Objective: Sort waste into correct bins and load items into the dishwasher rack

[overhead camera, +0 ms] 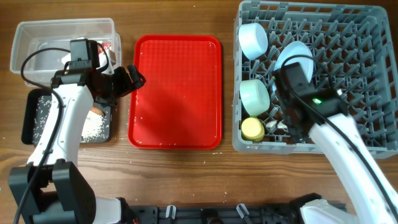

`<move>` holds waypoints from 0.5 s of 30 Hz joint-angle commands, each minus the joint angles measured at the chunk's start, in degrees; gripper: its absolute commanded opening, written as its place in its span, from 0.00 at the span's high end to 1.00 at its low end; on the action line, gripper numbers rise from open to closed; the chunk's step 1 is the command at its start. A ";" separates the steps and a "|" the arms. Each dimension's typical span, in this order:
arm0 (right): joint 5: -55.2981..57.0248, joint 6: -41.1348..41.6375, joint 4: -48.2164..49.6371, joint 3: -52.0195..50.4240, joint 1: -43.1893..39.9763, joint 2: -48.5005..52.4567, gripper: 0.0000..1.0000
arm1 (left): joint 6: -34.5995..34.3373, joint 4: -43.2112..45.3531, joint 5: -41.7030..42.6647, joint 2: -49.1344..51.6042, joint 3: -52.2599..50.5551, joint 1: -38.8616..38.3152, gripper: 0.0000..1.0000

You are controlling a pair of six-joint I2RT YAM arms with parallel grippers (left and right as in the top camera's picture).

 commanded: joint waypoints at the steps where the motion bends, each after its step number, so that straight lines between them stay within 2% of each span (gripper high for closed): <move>1: -3.08 -21.64 0.57 5.11 -0.02 -10.71 0.00 | -0.09 0.17 -0.15 -0.46 0.74 0.15 0.00; 4: -11.72 -42.42 3.28 5.29 -0.02 -17.97 0.00 | -0.07 0.17 -0.15 -0.46 0.74 0.15 0.00; 5: -14.99 -46.23 2.38 5.29 -0.02 -20.13 0.00 | -0.07 0.17 -0.15 -0.46 0.74 0.15 0.00; 6: -18.64 -46.86 0.28 5.29 -0.02 -22.18 0.00 | -0.09 0.17 -0.15 -0.46 0.74 0.15 0.00; 9: -18.51 -46.90 -4.00 5.29 -0.02 -24.37 0.00 | -0.09 0.17 -0.15 -0.46 0.74 0.15 0.00; 15: -16.94 -48.39 -4.46 5.29 -0.02 -24.13 0.00 | -0.09 0.17 -0.15 -0.46 0.74 0.15 0.00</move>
